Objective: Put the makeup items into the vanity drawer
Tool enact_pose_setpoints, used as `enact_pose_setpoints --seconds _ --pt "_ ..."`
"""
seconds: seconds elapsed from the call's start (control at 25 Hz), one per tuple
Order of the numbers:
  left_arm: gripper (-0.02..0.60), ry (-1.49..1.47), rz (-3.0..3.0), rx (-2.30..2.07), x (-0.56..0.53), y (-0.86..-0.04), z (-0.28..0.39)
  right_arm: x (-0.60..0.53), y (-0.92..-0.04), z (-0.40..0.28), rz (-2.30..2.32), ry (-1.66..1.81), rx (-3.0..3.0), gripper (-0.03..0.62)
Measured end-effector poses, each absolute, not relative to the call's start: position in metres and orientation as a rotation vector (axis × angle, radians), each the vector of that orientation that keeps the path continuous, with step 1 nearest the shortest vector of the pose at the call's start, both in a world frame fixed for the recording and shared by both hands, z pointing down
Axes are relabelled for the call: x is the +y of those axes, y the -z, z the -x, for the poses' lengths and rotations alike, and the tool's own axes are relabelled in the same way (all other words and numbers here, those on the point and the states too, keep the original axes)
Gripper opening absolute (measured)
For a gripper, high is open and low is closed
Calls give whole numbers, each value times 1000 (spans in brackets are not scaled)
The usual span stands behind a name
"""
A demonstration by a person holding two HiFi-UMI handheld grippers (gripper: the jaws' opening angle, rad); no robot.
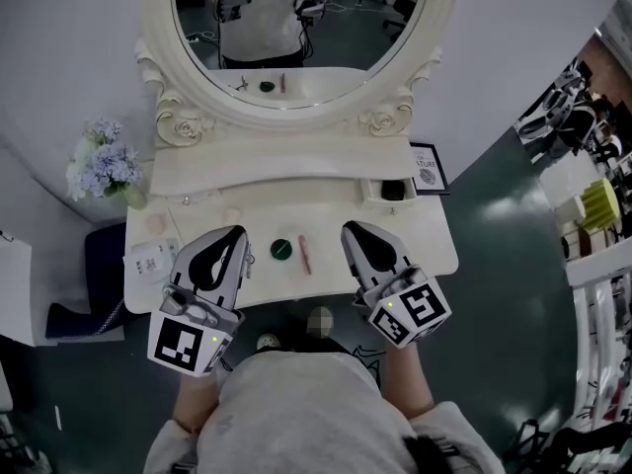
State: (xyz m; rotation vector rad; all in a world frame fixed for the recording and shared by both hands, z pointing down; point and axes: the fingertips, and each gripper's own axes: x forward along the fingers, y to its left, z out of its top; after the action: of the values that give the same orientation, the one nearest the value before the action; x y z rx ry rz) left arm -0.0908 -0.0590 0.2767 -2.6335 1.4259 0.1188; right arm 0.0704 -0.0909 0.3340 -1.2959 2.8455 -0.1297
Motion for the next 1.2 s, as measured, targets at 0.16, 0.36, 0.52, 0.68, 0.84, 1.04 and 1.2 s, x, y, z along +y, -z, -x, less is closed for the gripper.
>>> enact_pose_setpoints --seconds 0.16,0.36,0.52,0.68,0.84,1.04,1.2 --pt "14 -152 2623 1426 -54 -272 98 -83 -327 -63 1302 98 2836 28" --pt "14 -165 2627 1420 -47 -271 104 -72 -321 -54 1301 71 2832 28" --pt "14 -171 2625 1413 -43 -270 109 -64 -315 -46 1292 51 2826 28" --pt "14 -171 2627 1415 -38 -270 115 -58 -312 -38 1291 24 2828 28" --pt "14 -173 2625 1409 -34 -269 118 -52 -308 -32 1284 13 2815 28" --pt "14 -173 2614 1408 -28 -266 124 -46 -303 -27 1277 3 2795 28" --pt "14 -158 2611 1405 -23 -265 126 -40 -298 -22 1266 -6 2784 28"
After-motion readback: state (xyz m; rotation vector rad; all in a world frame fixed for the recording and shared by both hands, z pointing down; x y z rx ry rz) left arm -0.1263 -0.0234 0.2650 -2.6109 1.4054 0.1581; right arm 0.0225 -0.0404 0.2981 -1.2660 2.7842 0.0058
